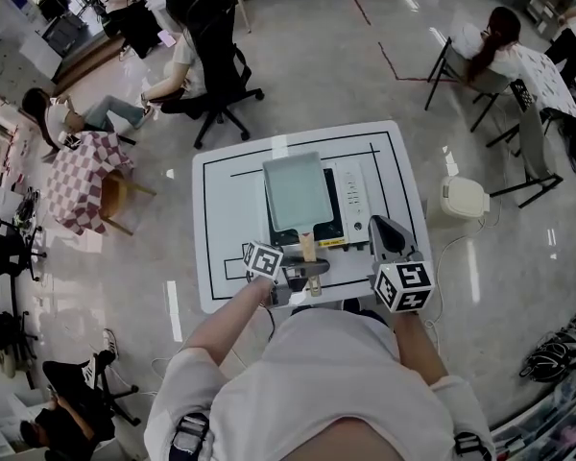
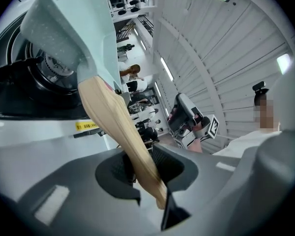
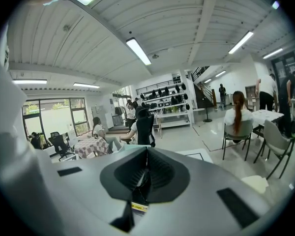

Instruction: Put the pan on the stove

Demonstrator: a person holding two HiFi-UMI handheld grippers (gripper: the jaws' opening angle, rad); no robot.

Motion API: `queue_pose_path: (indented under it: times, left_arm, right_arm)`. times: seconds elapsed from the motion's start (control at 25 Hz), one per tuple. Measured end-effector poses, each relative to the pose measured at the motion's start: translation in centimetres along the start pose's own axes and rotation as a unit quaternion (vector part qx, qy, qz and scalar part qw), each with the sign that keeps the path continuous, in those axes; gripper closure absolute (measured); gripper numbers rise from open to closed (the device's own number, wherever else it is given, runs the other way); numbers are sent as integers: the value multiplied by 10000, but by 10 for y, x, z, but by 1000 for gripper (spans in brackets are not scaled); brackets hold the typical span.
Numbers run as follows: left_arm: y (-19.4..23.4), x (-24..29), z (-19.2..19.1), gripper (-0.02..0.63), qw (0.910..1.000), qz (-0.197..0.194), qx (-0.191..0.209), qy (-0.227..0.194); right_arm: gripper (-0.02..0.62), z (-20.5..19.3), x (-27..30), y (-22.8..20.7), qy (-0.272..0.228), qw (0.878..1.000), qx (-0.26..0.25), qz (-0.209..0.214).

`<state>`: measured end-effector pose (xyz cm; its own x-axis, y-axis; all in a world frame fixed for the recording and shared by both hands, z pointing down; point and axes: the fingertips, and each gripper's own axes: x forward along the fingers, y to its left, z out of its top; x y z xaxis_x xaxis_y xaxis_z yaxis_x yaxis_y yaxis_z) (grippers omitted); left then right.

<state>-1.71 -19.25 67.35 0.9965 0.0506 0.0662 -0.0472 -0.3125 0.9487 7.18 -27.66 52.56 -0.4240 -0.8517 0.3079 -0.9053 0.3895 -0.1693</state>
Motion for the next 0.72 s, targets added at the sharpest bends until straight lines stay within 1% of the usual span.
queue_pose_path:
  times: [0.12,0.24,0.36,0.44,0.48,0.6,0.68,0.72]
  left_arm:
    - [4,0,-1,505,9998,-9,-201,10]
    - [4,0,1,503,9990,-153,-418,-28]
    - [5,0,-5,503,9963,-219,-825,-22]
    - [6,0,-6,505,9944,-243,-1026,9]
    - [7,-1,-6,505,9945,-249,-1021,43]
    - [11,-2,-2,505,9961,-292,-815,180]
    - [11,-3,-2,503,9941,-308,-1008,239]
    - [12,-4,-2,502,9936,-301,-1044,298]
  right_arm:
    - [586,-1,2,-1,23,10000,2,45]
    - [586,-2,3,-2,46,10000,1,59]
    - [586,-4,4,-2,76,9999,33,105]
    - [586,-4,5,-2,97,9998,38,155]
    - [586,-4,5,-3,105,9998,36,169]
    - [586,-5,7,-3,132,9997,45,193]
    - [586,-7,10,-2,142,9996,48,221]
    - [586,-7,11,-2,139,9996,46,237]
